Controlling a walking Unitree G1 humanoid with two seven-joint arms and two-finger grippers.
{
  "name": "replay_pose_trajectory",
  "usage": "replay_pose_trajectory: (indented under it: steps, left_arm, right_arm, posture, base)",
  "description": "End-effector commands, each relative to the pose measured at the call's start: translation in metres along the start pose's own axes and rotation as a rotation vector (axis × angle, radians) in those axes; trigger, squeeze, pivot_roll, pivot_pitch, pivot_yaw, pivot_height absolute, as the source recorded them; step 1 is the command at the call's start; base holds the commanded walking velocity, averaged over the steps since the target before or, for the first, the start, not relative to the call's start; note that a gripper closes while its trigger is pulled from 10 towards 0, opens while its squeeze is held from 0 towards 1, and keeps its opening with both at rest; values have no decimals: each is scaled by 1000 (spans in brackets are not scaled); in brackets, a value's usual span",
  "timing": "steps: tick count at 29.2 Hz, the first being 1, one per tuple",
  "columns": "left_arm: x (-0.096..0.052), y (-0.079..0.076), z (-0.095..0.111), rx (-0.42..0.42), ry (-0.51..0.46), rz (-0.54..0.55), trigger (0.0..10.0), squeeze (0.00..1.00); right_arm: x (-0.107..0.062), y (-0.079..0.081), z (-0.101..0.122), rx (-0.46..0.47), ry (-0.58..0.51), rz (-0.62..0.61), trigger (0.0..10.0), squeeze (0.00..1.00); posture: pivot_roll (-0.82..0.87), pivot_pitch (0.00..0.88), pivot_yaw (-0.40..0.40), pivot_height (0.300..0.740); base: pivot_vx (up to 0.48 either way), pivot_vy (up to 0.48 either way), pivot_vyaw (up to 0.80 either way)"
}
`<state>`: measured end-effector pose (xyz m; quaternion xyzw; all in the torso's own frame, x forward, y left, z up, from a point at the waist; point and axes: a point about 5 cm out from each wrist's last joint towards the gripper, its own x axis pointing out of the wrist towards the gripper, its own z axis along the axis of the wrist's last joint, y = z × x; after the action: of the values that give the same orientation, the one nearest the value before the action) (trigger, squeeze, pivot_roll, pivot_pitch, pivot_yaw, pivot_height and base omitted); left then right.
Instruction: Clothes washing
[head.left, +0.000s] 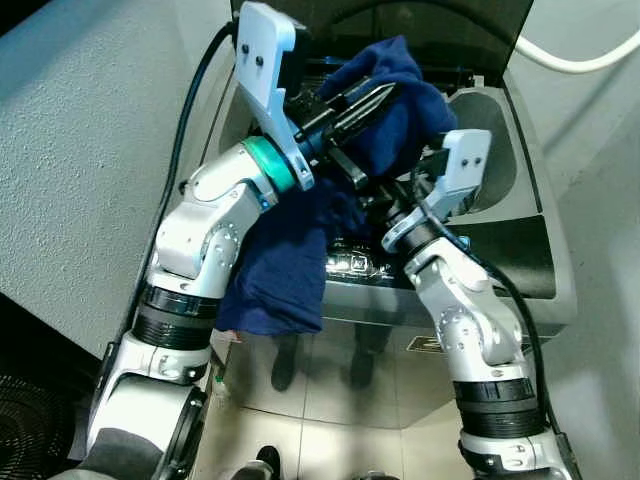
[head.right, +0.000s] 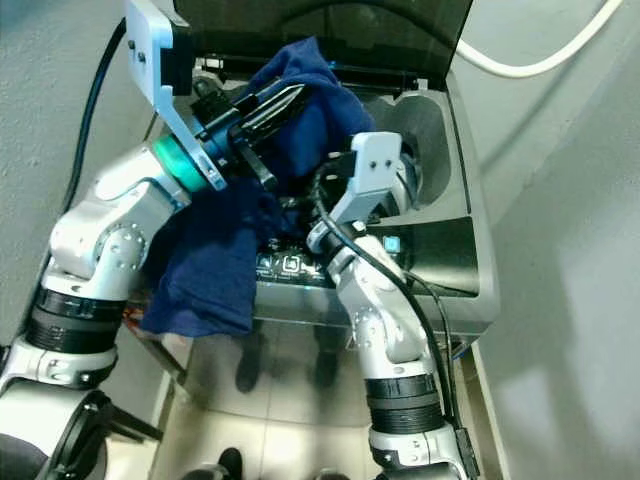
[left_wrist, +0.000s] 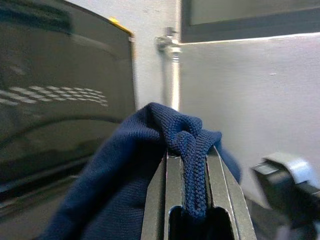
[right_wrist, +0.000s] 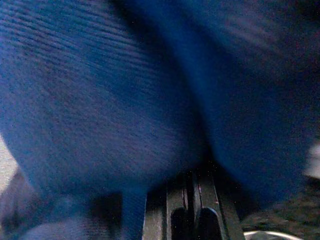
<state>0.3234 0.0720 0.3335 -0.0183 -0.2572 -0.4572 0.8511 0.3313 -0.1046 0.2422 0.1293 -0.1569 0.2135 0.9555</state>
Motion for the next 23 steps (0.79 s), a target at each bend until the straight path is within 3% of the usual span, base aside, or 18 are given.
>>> replay_pose_trajectory:
  steps: [1,4,8,10,11,14,15,16,17,20,22,23]
  left_arm:
    - [-11,10,10,62,-1,68,10000,0]
    - [-20,24,19,103,6,131,10000,0]
    - [-24,29,19,114,25,155,10000,0]
    - [-28,37,14,127,69,194,10000,0]
    - [-31,47,4,128,138,252,10000,0]
    - [-33,61,-15,73,233,317,10000,0]
    - [-29,66,-22,35,260,329,10000,0]
    - [-29,66,-22,35,260,329,10000,0]
    - [-23,70,-25,31,273,337,10000,0]
    - [-8,81,-27,73,312,356,10000,0]
    - [-5,82,-26,72,312,352,10000,0]
    - [1,79,-23,56,319,286,10000,0]
  right_arm:
    - [-3,-18,9,-48,-37,-90,0,0]
    - [-4,-40,21,-105,-76,-206,0,0]
    - [-4,-47,27,-123,-101,-250,0,0]
    - [-3,-54,33,-143,-130,-306,0,0]
    - [-2,-60,40,-176,-155,-359,0,0]
    - [3,-62,46,-230,-178,-387,0,0]
    - [7,-60,46,-241,-178,-380,3882,0]
    - [7,-60,46,-241,-178,-380,3882,0]
    - [10,-58,45,-258,-174,-374,10000,0]
    - [14,-54,46,-284,-183,-376,10000,0]
    - [14,-53,47,-282,-189,-375,10000,0]
    - [7,-47,46,-252,-174,-247,10000,0]
  posture:
    - [0,87,54,740]
    - [2,84,54,740]
    - [2,83,54,740]
    - [2,80,53,740]
    - [1,80,52,740]
    - [2,85,49,740]
    - [0,87,49,740]
    - [0,87,49,740]
    - [-4,90,49,740]
    - [-9,94,61,740]
    - [-11,94,63,740]
    - [-18,100,71,740]
  base:
    - [0,0,0]
    - [0,0,0]
    - [0,0,0]
    - [0,0,0]
    - [0,0,0]
    - [0,0,0]
    - [0,0,0]
    - [0,0,0]
    - [0,0,0]
    - [0,0,0]
    - [0,0,0]
    - [0,0,0]
